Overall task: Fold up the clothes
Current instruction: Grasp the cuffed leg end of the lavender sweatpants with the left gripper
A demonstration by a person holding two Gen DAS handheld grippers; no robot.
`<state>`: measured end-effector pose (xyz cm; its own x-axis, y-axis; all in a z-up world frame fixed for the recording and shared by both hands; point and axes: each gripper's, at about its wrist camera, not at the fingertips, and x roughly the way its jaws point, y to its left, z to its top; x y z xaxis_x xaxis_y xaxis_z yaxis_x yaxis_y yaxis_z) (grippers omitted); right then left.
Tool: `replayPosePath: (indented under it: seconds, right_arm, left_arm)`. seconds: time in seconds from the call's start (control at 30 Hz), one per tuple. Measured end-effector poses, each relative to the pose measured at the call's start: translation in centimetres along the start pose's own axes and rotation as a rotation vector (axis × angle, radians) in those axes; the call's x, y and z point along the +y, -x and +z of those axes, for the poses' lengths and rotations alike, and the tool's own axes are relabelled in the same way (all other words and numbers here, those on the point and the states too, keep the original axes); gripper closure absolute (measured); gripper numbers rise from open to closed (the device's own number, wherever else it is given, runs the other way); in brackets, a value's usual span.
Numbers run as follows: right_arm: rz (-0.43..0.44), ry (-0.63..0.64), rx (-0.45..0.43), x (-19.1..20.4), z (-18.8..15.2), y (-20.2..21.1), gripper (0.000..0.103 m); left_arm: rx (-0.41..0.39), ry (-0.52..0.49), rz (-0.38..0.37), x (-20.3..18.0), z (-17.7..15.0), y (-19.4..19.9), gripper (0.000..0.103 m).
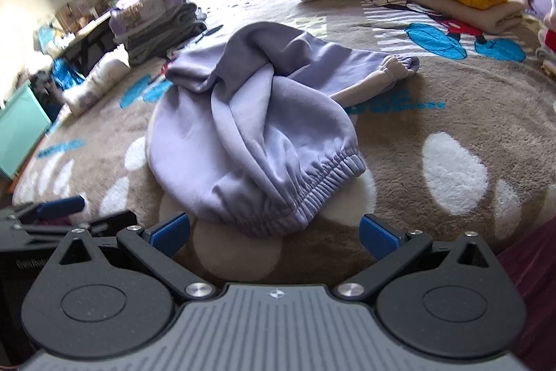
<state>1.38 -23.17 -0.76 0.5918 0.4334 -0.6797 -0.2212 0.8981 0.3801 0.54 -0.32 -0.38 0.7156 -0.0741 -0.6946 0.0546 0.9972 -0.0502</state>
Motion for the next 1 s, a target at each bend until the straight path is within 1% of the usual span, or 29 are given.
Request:
replayPosePath:
  seconds: [0.13, 0.23, 0.37, 0.5, 0.7, 0.83, 1.0]
  right_arm:
    - [0.039, -0.049, -0.028, -1.2, 0.3, 0.2, 0.0]
    - [0.051, -0.094, -0.051, -2.3, 0.5, 0.2, 0.0]
    - [0.047, -0.138, -0.069, -3.7, 0.5, -0.1, 0.0]
    - [0.061, -0.184, -0.106, -5.1, 0.6, -0.2, 0.0]
    - [0.081, -0.225, -0.19, -7.3, 0.7, -0.2, 0.0]
    - [0.103, -0.26, -0.181, -8.9, 0.7, -0.8, 0.0]
    - [0.149, -0.34, -0.179, -11.1, 0.5, -1.3, 0.0]
  left_arm:
    - [-0.028, -0.038, -0.029, -0.5, 0.4, 0.0, 0.0]
    - [-0.044, -0.074, -0.05, -1.0, 0.7, -0.2, 0.0]
    - [-0.056, -0.156, -0.085, -2.1, 0.7, -0.7, 0.0]
    - [-0.065, -0.241, -0.114, -3.4, 0.4, -1.3, 0.0]
    - [-0.026, -0.341, -0.129, -5.2, 0.4, -2.8, 0.0]
    - [-0.025, -0.413, -0.139, -6.6, 0.0, -3.5, 0.0]
    - [-0.05, -0.544, -0.115, -8.4, -1.4, -4.2, 0.0]
